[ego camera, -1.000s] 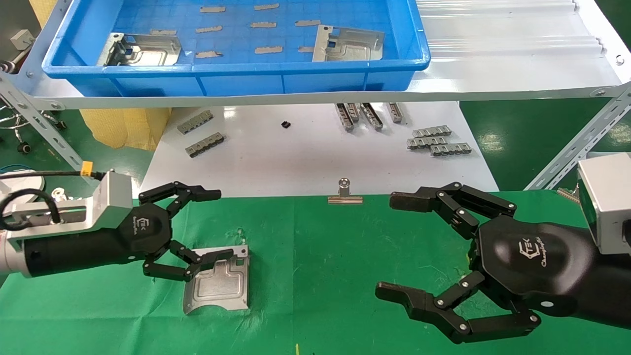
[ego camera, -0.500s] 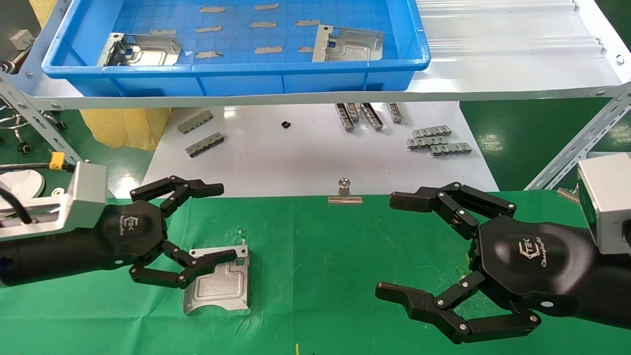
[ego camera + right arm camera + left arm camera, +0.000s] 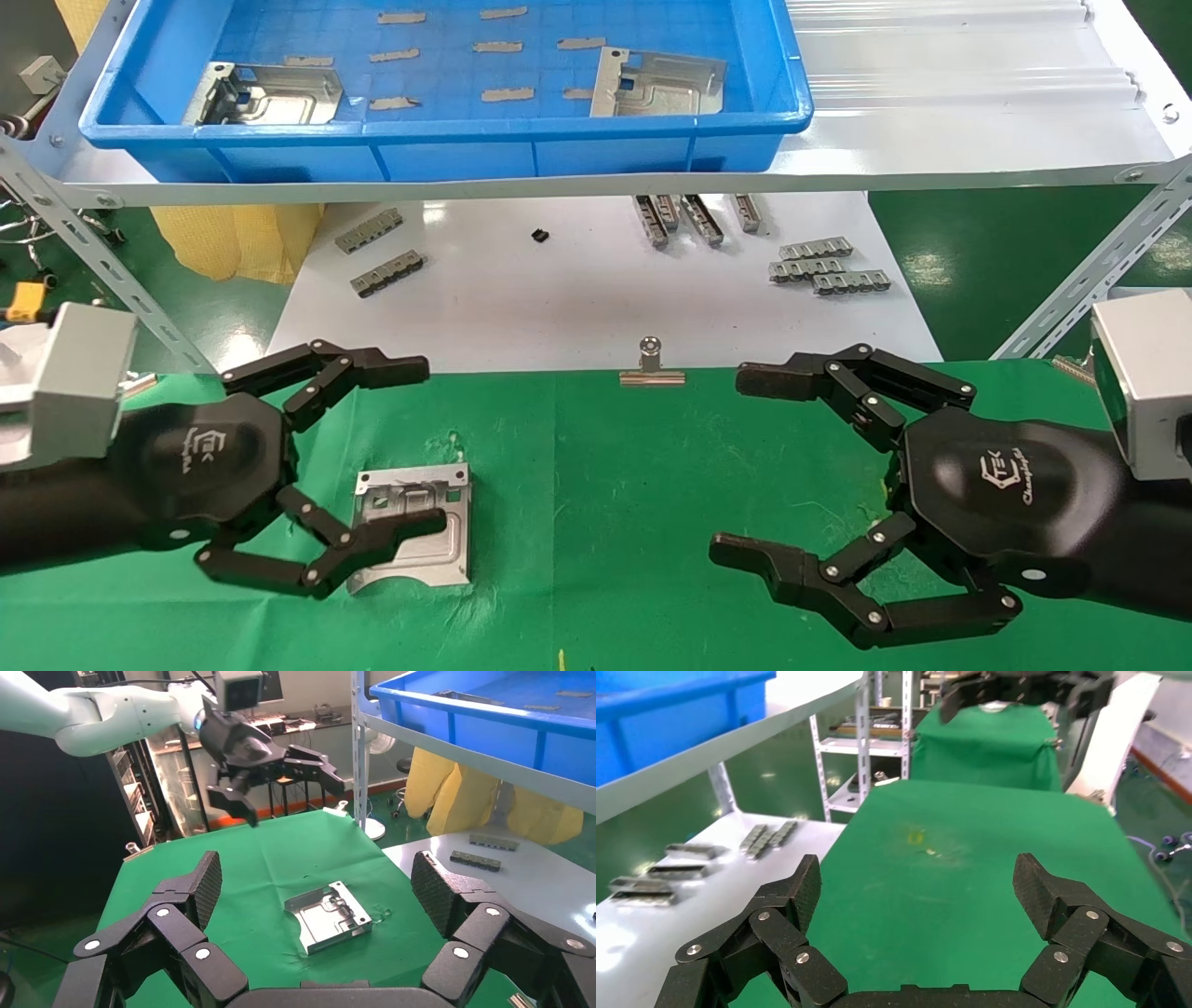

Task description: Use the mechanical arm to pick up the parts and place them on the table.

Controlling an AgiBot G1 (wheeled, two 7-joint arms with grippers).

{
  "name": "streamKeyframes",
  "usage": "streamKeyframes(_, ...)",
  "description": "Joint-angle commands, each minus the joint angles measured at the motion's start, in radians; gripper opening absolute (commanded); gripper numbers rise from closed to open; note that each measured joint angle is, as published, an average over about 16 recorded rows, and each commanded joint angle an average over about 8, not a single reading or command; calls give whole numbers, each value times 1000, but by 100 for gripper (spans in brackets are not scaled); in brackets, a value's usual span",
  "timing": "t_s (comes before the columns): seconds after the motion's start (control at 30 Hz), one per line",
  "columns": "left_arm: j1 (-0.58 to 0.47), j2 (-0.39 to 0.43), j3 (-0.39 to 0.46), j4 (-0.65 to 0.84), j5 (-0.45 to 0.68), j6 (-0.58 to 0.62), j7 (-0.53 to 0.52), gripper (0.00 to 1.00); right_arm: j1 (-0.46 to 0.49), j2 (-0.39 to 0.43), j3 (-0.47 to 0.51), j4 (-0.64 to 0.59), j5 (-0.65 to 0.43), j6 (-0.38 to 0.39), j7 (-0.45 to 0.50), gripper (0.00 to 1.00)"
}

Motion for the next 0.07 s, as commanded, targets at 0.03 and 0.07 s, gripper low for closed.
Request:
streamKeyframes(0.03,31,-19,-27,-69,-18,-6,-47,100,0,0,0,0,0,0,0,100)
streamKeyframes(0.07,35,-21,-31,-79,-21,-7,-53,100,0,0,0,0,0,0,0,100)
